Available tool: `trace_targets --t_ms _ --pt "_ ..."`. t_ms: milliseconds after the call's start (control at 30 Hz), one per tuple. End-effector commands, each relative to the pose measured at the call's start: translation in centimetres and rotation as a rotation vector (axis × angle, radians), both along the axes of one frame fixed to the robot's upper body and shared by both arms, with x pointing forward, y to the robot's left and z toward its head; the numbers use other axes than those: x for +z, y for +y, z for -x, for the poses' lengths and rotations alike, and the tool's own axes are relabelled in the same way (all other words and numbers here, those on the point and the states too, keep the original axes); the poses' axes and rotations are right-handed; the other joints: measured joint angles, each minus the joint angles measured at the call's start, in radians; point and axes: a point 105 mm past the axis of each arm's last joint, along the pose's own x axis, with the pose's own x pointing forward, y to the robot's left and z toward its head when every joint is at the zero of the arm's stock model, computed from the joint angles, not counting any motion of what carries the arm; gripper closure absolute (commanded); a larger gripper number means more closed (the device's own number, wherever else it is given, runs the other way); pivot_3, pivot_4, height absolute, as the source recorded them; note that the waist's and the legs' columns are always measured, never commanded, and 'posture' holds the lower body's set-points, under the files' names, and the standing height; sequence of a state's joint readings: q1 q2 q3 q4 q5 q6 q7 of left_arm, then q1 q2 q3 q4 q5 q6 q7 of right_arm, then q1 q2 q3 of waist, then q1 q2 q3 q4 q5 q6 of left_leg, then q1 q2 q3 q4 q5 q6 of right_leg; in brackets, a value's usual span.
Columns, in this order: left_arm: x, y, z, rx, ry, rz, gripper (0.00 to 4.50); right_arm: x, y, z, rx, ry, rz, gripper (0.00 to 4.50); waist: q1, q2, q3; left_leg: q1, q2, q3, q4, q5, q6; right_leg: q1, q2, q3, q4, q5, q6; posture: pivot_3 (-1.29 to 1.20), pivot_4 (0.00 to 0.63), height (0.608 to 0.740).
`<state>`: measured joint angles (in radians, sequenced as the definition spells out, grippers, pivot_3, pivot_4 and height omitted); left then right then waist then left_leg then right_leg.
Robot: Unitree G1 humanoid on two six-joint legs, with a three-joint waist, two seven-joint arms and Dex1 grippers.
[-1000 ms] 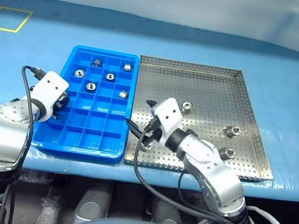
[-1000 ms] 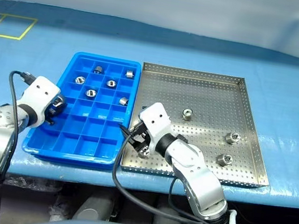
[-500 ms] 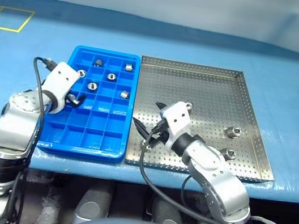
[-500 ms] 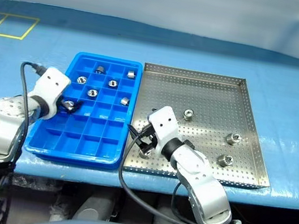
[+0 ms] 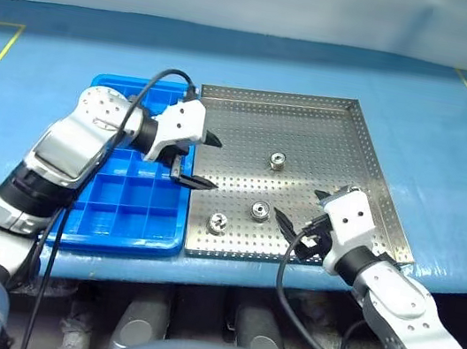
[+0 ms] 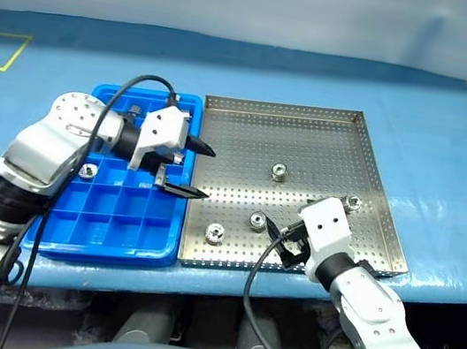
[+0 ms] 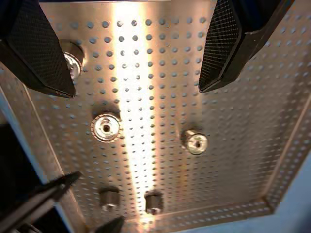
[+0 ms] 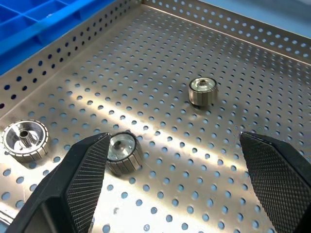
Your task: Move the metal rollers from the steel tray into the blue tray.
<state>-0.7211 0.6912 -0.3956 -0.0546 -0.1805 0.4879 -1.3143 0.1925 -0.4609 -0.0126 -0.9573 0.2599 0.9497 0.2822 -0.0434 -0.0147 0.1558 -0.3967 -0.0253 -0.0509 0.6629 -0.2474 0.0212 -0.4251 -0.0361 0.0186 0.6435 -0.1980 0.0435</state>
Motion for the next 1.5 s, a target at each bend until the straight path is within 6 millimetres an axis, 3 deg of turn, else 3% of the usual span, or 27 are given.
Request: trace_targets --t_ms 33,367,767,867,1100,1500 --pt "-0.9 -0.6 -0.3 -0.121 -0.001 -0.102 0.06 1.1 0.1 0.4 -0.038 -0.053 -0.027 0.0 -0.007 0.0 0.0 0.0 0.0 0.0 0.001 0.0 0.0 0.0 0.0 0.001 0.0 0.0 0.0 -0.15 0.15 0.74" --pt "-5.3 -2.2 -0.2 -0.302 0.044 -0.301 0.06 0.5 0.8 1.0 -0.075 -0.049 -0.064 0.0 -0.042 0.0 0.0 -0.002 0.0 0.002 0.002 -0.001 0.003 -0.001 0.0 0.005 0.0 0.002 0.003 -0.2 0.15 0.74" --pt "-7.1 -2.8 0.5 -0.391 0.065 -0.363 0.06 -0.1 1.7 1.9 0.002 -0.057 -0.04 0.0 -0.063 0.0 0.0 -0.001 0.0 0.003 0.004 -0.001 0.004 -0.001 0.001 0.007 0.0 0.002 0.004 -0.23 0.15 0.74" --pt "-7.2 -2.8 0.7 -0.405 0.07 -0.369 0.6 -0.1 1.8 1.7 -0.001 -0.063 -0.043 0.0 -0.067 0.0 0.0 -0.001 0.0 0.003 0.004 -0.001 0.004 -0.001 0.001 0.007 0.0 0.002 0.004 -0.22 0.15 0.74" --pt "-7.2 -2.2 2.0 -0.463 0.111 -0.406 2.82 0.1 1.8 1.1 -0.007 -0.08 -0.05 0.0 -0.076 0.0 0.0 -0.001 0.0 0.003 0.004 -0.001 0.004 -0.001 0.001 0.007 0.0 0.002 0.004 -0.22 0.15 0.74" --pt "-4.7 -4.4 0.6 -0.374 0.004 -0.254 2.93 0.1 2.1 0.7 0.006 -0.084 -0.053 0.0 -0.074 0.0 0.0 -0.002 0.0 0.002 0.004 -0.001 0.004 -0.001 0.001 0.007 0.0 0.002 0.005 -0.2 0.15 0.74"
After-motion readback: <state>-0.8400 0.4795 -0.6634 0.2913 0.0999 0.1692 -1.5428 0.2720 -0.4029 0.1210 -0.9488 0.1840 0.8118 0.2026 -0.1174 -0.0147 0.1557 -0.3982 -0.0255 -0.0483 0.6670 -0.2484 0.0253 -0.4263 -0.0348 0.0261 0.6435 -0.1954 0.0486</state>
